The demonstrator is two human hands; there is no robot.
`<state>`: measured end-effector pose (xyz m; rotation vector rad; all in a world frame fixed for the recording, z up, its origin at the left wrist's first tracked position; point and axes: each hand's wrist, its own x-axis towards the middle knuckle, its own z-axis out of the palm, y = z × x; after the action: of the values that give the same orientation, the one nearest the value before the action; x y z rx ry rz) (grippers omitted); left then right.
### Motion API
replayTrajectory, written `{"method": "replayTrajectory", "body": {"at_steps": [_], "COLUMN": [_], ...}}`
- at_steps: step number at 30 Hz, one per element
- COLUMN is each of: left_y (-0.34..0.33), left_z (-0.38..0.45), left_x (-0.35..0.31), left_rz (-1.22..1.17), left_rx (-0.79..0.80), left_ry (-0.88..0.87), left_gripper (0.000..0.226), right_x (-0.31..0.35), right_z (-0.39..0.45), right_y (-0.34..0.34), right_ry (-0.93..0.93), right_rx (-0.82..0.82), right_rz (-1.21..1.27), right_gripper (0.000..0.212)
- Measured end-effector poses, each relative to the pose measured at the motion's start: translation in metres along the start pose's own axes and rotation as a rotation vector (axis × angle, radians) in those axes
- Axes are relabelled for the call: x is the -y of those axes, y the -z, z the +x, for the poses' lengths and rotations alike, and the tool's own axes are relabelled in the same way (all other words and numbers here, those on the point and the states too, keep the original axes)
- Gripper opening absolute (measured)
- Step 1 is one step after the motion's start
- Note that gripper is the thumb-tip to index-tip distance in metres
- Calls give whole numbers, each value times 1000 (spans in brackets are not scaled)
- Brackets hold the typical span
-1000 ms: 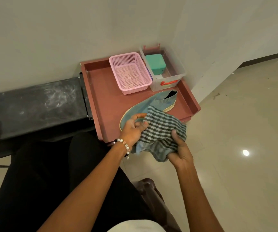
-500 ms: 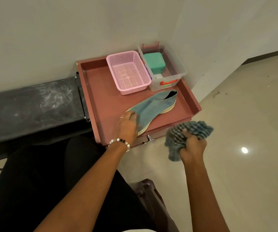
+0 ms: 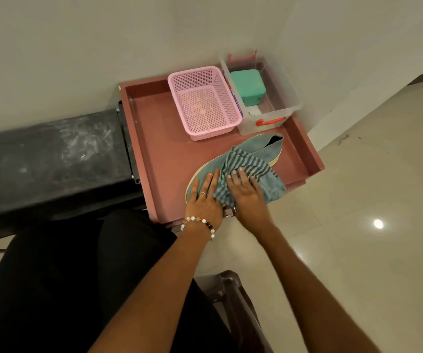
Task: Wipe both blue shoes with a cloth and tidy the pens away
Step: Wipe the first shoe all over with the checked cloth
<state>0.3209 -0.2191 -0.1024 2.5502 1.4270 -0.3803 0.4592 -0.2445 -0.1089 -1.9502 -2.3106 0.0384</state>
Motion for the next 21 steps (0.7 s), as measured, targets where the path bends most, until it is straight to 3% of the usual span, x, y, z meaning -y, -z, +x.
{"method": "replayTrajectory", "body": {"at_steps": [3, 6, 10, 12, 15, 18, 19, 21], "left_y": [-6, -3, 5, 5, 5, 5, 5, 4], "left_z": [0, -2, -3, -3, -2, -1, 0, 1], "left_x": [-1, -2, -3, -3, -1, 0, 0, 1], "left_rz": [-4, -21, -22, -27, -23, -56, -62, -71], "left_rx": [-34, -36, 6, 7, 11, 20, 21, 19], "left_ry": [30, 51, 45, 52, 44, 34, 34, 38], "left_gripper": [70, 75, 78, 76, 70, 68, 70, 72], "right_x": [-47, -65, -18, 8, 1, -47, -57, -56], "right_z": [-1, 13, 20, 15, -1, 5, 10, 20], "right_y": [16, 23, 10, 6, 8, 27, 29, 25], "right_ry": [194, 3, -233, -170, 85, 120, 56, -87], "right_rx": [-7, 79, 74, 69, -2, 88, 133, 109], "right_rz": [-167, -286, -201, -102, -71, -112, -119, -149], "right_gripper": [52, 59, 43, 42, 37, 75, 81, 71]}}
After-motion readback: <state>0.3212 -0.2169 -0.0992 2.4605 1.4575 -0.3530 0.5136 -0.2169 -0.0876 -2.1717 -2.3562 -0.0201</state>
